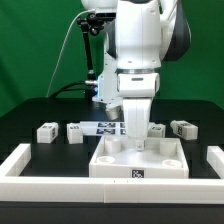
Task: Assemble one leg
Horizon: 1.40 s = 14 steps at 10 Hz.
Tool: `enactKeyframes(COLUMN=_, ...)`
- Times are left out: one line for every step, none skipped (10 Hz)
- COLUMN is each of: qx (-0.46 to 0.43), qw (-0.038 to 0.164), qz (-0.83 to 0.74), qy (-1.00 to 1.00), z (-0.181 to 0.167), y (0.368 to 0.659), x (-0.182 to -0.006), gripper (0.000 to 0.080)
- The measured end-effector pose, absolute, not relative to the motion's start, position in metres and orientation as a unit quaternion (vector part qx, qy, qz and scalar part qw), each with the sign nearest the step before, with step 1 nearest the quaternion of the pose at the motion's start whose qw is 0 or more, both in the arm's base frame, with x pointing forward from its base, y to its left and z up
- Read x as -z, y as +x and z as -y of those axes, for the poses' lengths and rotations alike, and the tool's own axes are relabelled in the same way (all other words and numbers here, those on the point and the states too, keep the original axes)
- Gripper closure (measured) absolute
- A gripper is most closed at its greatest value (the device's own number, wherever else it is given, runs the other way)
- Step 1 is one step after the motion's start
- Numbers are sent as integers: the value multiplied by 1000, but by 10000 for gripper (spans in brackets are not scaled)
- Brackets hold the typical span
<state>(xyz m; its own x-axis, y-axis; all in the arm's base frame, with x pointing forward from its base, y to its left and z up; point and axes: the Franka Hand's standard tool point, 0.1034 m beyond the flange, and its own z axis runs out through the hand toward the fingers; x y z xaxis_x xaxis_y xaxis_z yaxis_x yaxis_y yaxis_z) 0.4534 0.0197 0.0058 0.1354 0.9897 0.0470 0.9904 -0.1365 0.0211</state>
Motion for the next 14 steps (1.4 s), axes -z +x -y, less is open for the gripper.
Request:
enactKeyframes(qx=24, qw=8, qz=657, qy=-754, z=-20, y=453, x=-6, gripper=732)
enactKeyframes(qx=24, qw=8, qz=657, qy=-754, z=-19, y=453, x=-6, gripper=750)
enactKeyframes(qx=24, qw=8, qz=657, qy=-754, z=-19, y=453, x=-6, gripper=750)
enactKeyframes(qx=24, qw=8, qz=657, qy=-754, z=-19, y=453, x=-6, gripper=750)
enactKeyframes(qx=24, qw=8, qz=657, qy=-754, z=-19, y=453, x=-6, gripper=750)
enactKeyframes(qx=24, qw=8, qz=657, qy=-754, z=-19, y=453, x=-6, gripper=750)
enactKeyframes(qx=24, qw=8, qz=657, qy=-754, z=-19, y=453, x=-6, gripper=750)
enactKeyframes(qx=24, qw=8, qz=657, qy=-754, z=-20, y=453, x=-6, gripper=750)
enactKeyframes(qx=18, qw=11, qz=669, qy=-743, z=-25, y=457, x=-6, gripper=749)
enactKeyframes(qx=21, qw=11, qz=678, qy=-734, z=-34, y=466, x=-6, gripper=749)
enactKeyframes(qx=24, qw=12, qz=682, qy=-731, z=-41, y=472, x=-6, gripper=749)
enactKeyframes(qx=27, qw=14, qz=687, qy=-726, z=-50, y=476, x=-6, gripper=749)
enactKeyframes(qx=31, qw=15, qz=689, qy=-724, z=-57, y=480, x=-6, gripper=749)
enactKeyframes(qx=35, qw=16, qz=692, qy=-721, z=-64, y=483, x=-6, gripper=749)
